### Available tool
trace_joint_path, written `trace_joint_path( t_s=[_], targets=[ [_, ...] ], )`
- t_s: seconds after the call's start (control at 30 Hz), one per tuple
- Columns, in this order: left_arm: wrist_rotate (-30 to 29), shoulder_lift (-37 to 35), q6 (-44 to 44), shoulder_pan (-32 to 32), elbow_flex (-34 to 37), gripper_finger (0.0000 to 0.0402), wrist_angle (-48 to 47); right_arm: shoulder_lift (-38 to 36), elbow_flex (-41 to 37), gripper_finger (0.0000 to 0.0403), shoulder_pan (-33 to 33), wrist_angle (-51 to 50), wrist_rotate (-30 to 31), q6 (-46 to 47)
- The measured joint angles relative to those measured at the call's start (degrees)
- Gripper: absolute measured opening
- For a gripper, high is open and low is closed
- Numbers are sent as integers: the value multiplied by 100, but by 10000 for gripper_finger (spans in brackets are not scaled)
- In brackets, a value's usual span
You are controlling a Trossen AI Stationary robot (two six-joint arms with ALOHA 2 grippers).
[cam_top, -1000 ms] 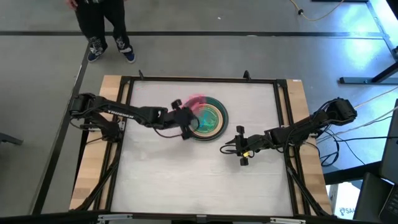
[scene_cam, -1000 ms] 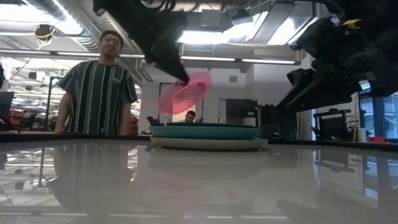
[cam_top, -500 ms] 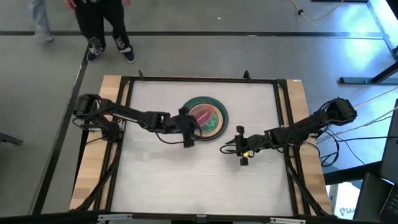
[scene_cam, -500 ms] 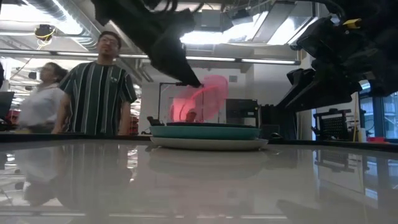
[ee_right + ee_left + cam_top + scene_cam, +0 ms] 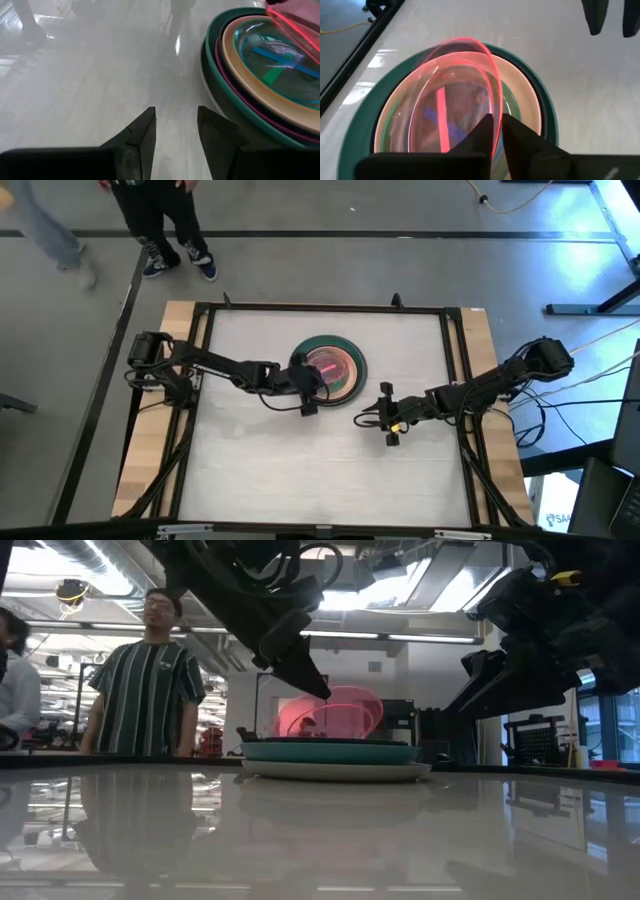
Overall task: Stack plastic plates
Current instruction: Stack the light pink plate on the light green plate, then return to Home Position
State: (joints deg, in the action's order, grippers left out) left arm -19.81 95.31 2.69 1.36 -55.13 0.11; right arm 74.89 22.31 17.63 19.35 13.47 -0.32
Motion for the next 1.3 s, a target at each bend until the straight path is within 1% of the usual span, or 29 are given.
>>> trace_joint_path(
  t_s=[0.1,0.17,0.23,0.3,0.57,0.7,0.77,0.9,1.0,1.07,1.23,1.3],
  targets=[
    [0,0,41,-46,0,58,14,0,0,136,0,12,43,48],
    [0,0,60,-50,0,74,11,0,0,136,0,14,183,138],
    [-4,-15,60,-29,0,87,-31,0,0,136,0,14,337,155],
    [-3,-31,14,-6,0,95,-36,0,0,136,0,12,355,155],
    [6,-327,-192,152,-5,95,-82,0,0,136,0,7,348,155],
    [349,-588,-350,219,151,90,51,0,2,136,0,2,348,155],
    [525,-760,-375,223,380,88,218,0,2,136,0,-6,345,153],
    [584,-1130,-368,198,955,83,692,0,2,136,0,8,345,138],
    [696,-1484,-332,158,1412,80,1278,-2,2,136,0,11,343,136],
    [794,-1747,-321,138,1742,78,1507,-2,2,136,0,31,345,133],
    [756,-2431,-179,138,2465,74,2008,-2,2,136,0,49,343,103],
    [700,-2717,-108,138,2721,73,2017,-2,2,136,0,67,343,93]
  ],
)
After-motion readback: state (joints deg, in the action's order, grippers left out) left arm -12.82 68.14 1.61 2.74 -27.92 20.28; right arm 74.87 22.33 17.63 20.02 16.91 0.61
